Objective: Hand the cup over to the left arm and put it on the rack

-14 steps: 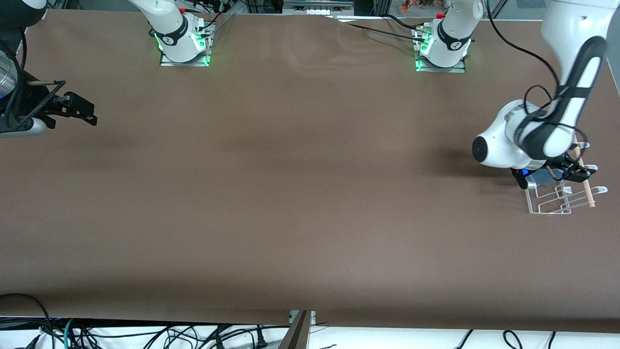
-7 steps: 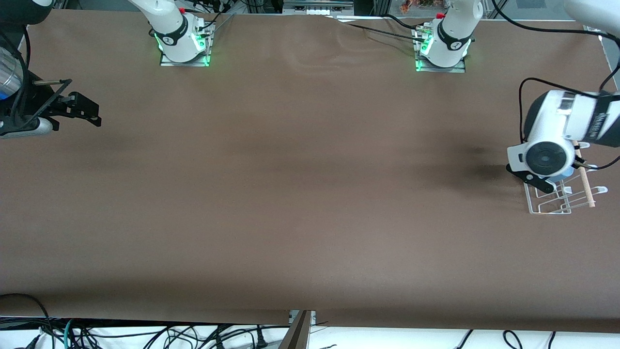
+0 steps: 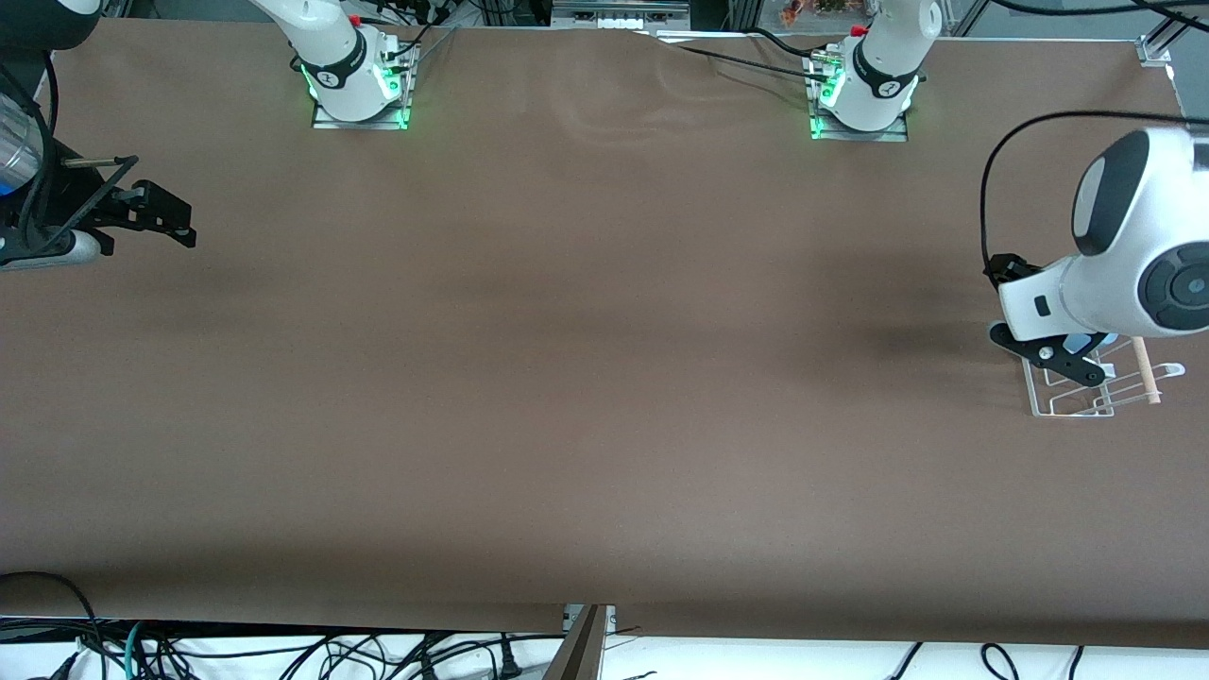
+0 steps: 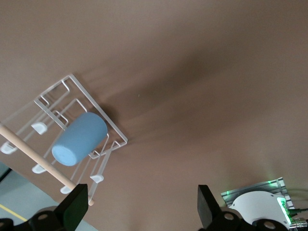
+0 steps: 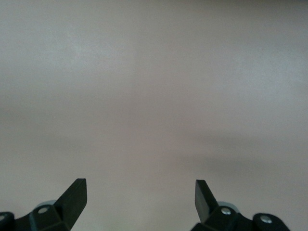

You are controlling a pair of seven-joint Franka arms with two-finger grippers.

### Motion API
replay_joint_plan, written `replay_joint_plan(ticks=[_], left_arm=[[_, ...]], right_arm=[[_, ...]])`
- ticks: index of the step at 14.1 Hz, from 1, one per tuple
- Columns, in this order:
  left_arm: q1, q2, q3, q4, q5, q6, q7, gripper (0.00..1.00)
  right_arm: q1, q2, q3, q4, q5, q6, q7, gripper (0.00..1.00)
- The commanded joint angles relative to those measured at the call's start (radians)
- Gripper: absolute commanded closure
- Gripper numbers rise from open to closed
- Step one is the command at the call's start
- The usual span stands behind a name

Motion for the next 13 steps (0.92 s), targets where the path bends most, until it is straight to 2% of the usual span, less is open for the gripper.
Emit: replay_joint_plan(ticks=[1,3,5,7,8,11,12,13], left_arm=[[-0.037,0.039,0.0,0.153,-0.123,-0.05,0.015,0.0],[-0.045,0.038,-0.003,0.193,-0.261,-0.042,-0.033,0.0],[-0.075,0.036,-0.003,0.217,-0.26,-0.046,-0.149,0.0],[-0.081,0.015,0.006,0.2,-0.275,-0.013,-0.249,0.0],[-0.115,-0.01,0.039,0.168,-0.278,0.027,-0.278,0.0],[-0.311,-0.184,0.333,-0.074,-0.366,0.226,-0.385,0.0],[-0.33,-0.238,0.377,-0.169,-0.38,0.313,-0.393,0.0],[-0.335,-0.305,0.386,-0.276,-0.371,0.407,-0.39,0.0]], right_arm=[[0.0,0.01,0.001,0.022,-0.003,-0.006,0.001,0.01],[0.0,0.013,0.001,0.022,-0.003,-0.006,0.001,0.01],[0.0,0.015,0.001,0.022,-0.007,-0.006,0.001,0.01],[0.002,0.015,0.001,0.022,-0.007,-0.006,0.001,0.01],[0.002,0.015,0.001,0.022,-0.009,-0.006,0.001,0.01],[0.003,0.016,0.003,0.022,-0.012,-0.006,0.001,0.01],[0.003,0.016,0.003,0.022,-0.01,-0.006,0.001,0.01],[0.003,0.016,0.003,0.022,-0.012,-0.006,0.001,0.01]])
